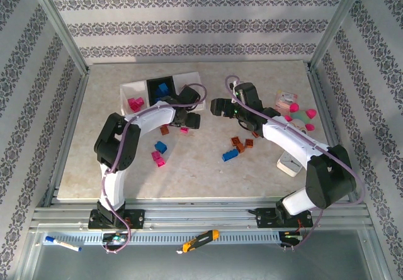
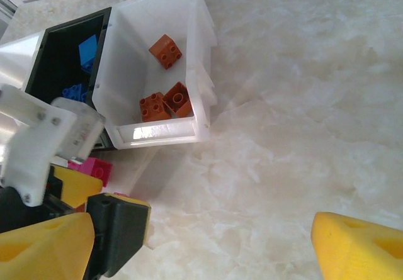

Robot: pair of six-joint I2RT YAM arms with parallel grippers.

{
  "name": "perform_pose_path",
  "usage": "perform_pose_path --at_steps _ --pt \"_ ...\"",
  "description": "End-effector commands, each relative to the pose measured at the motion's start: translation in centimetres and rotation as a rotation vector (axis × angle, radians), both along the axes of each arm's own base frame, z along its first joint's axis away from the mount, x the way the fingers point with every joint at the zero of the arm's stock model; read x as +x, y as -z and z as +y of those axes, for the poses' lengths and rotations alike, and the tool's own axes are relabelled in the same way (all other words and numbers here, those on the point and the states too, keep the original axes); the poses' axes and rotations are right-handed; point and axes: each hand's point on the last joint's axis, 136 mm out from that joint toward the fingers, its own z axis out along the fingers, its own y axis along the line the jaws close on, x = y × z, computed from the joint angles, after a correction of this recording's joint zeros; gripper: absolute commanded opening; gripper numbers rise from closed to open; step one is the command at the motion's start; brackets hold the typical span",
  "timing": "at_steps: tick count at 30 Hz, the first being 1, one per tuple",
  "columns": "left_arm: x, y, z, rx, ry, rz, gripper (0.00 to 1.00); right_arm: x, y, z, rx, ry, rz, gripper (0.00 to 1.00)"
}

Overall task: Sort the legos into containers by color
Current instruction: Pick up the lego from the center of the table.

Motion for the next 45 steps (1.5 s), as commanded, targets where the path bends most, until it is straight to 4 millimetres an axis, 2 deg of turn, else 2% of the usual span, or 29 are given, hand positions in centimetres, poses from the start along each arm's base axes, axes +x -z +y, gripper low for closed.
perform_pose_path --at_steps 1,4,6,8,12,17,25,29,37,41,45 --pt "-0.8 1.4 0.4 0.035 -0.035 0.057 0.73 -0.1 -1.1 -0.2 0.023 0.000 -0.029 0.89" --pt "-0.9 2.1 0.5 0.040 -0.043 0.073 0.64 0.1 -1.3 -0.3 0.025 0.003 -0.034 0.89" --pt "-1.0 2.2 0.4 0.038 -0.042 0.075 0.52 0.1 -1.4 -0.4 0.026 0.002 -0.035 0.89" --pt "-0.9 1.8 0.5 0.038 -0.045 0.064 0.41 0.1 -1.4 -0.3 0.029 0.001 -0.034 0.89" --pt "-0.6 0.1 1.1 0.052 -0.052 0.014 0.33 0.2 -1.6 -0.4 0.032 0.002 -0.038 0.89" --pt "-0.5 -2.8 2.6 0.081 -0.089 -0.057 0.32 0.4 -1.8 0.0 0.043 -0.012 -0.040 0.89" --pt "-0.6 -7.9 7.0 0.086 -0.207 -0.175 0.29 0.6 -3.1 3.8 0.124 -0.142 -0.063 0.90" --pt "-0.4 -9.5 10.0 0.073 -0.277 -0.198 0.29 0.7 -3.8 6.0 0.152 -0.191 -0.075 0.90" --pt "1.1 -9.9 17.0 0.076 -0.399 -0.178 0.30 0.9 -4.9 9.7 0.176 -0.258 -0.081 0.90" --pt "2.5 -8.5 19.7 0.063 -0.438 -0.136 0.30 1.2 -4.9 10.8 0.172 -0.265 -0.074 0.90" --pt "3.8 -6.5 21.2 0.047 -0.457 -0.089 0.31 1.5 -4.4 11.2 0.178 -0.266 -0.055 0.90"
